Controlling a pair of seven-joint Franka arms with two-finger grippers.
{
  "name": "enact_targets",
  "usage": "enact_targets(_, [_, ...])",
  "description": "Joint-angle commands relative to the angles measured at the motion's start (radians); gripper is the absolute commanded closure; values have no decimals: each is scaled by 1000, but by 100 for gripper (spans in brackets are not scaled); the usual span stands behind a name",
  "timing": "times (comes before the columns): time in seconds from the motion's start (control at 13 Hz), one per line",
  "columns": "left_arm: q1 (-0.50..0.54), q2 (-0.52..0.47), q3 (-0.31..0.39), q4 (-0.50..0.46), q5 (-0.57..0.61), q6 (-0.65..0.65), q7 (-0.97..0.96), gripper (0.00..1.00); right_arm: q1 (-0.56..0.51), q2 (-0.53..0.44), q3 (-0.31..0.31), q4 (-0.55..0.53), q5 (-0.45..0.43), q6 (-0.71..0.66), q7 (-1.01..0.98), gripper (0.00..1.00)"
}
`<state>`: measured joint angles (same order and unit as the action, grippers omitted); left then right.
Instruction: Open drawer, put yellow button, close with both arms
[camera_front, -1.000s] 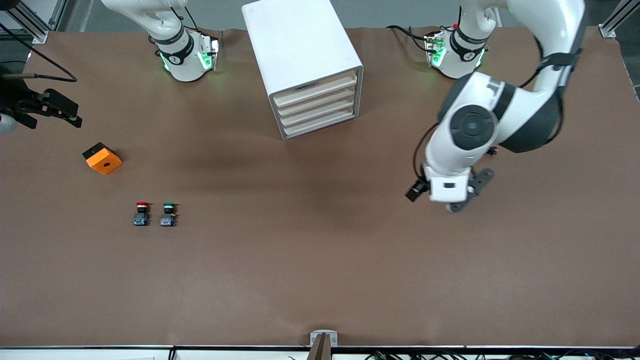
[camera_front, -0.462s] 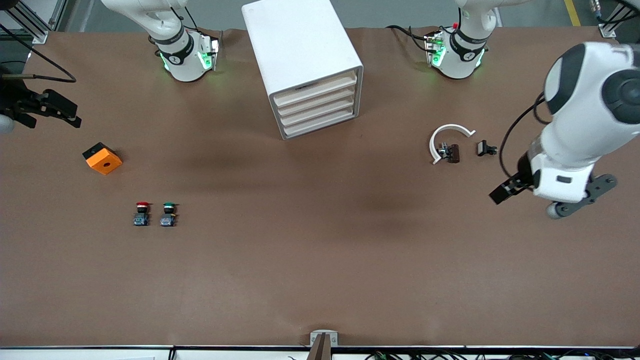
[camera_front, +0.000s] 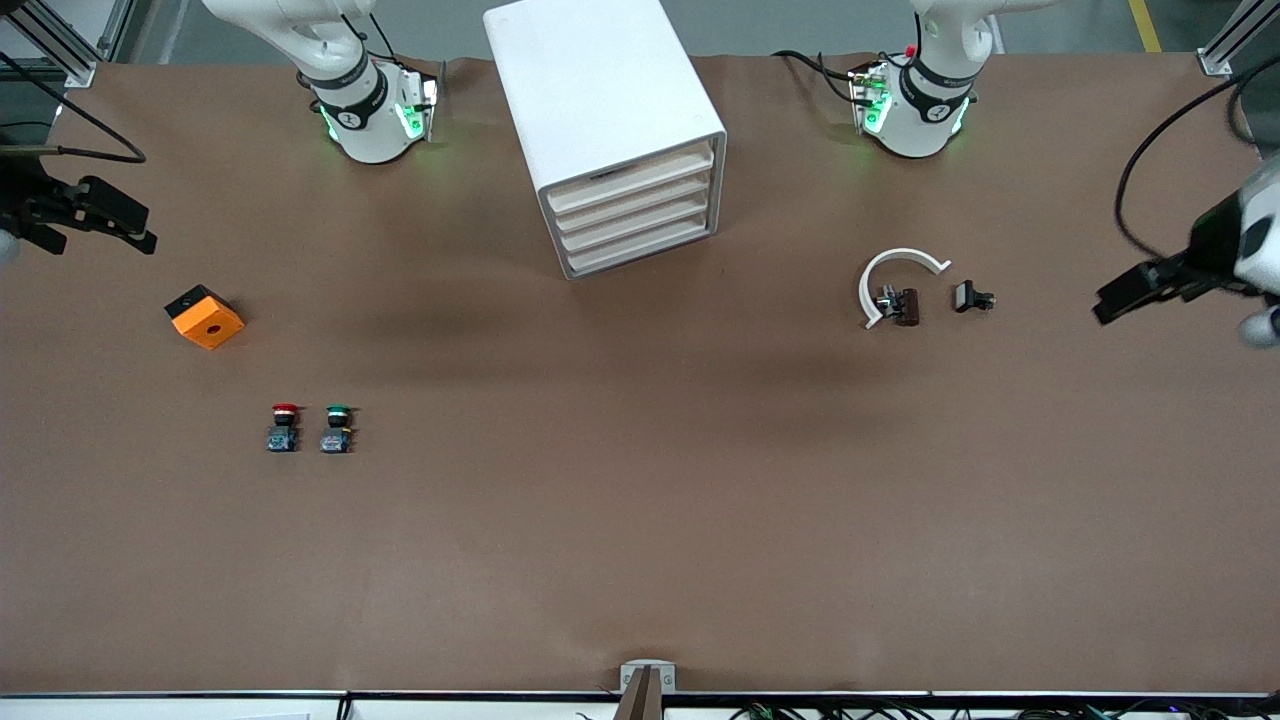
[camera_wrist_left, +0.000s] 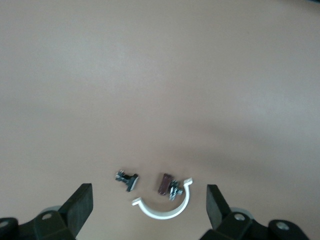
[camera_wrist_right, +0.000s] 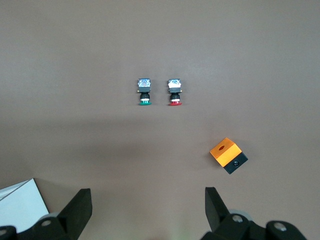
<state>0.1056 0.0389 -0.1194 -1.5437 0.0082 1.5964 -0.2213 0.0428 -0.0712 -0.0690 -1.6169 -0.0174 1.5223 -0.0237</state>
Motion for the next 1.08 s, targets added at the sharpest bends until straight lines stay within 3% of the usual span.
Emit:
enact_targets(0.0, [-26, -76, 17, -39, -25, -70, 83, 0, -4, 13, 3, 26, -9, -17, 13, 0])
enact_targets(0.46, [-50, -227, 12, -185, -22, -75, 91, 0, -4, 13, 3, 28, -9, -17, 13, 0])
enact_targets(1.0, [-44, -200, 15, -139, -22, -85, 94, 0, -1, 19, 3, 28, -9, -17, 13, 0])
